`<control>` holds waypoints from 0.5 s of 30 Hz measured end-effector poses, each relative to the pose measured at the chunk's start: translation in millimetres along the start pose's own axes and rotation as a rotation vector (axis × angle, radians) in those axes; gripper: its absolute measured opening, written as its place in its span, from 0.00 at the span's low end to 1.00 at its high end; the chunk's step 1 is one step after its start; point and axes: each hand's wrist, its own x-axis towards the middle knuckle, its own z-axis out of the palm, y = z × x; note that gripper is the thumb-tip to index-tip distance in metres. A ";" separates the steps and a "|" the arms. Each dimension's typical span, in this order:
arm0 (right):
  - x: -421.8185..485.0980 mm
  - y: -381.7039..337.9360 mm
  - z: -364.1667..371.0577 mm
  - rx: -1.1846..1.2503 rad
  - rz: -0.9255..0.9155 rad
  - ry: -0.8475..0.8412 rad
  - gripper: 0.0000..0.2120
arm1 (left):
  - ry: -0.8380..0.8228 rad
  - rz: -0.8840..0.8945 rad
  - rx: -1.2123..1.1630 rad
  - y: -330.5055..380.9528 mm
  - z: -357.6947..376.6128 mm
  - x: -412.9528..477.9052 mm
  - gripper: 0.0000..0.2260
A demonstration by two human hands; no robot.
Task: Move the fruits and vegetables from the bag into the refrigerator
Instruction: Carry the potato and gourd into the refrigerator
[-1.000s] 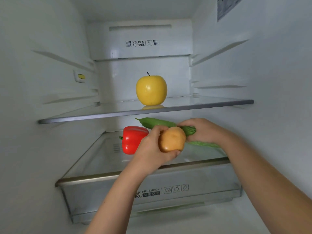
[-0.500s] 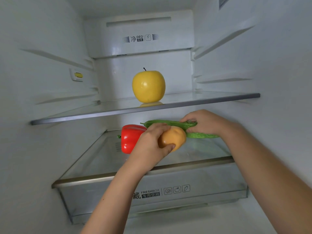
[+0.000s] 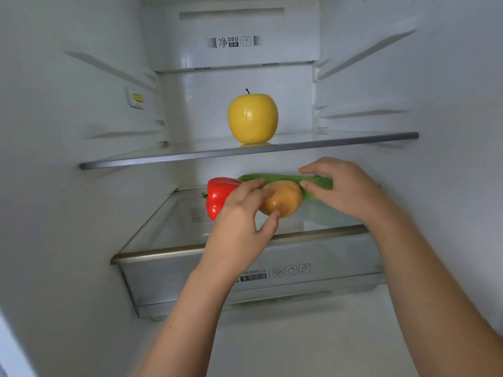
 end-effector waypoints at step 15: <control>-142.0 -117.3 44.8 -0.085 -0.062 0.154 0.16 | 0.099 -0.070 0.105 8.2 -59.0 -156.1 0.14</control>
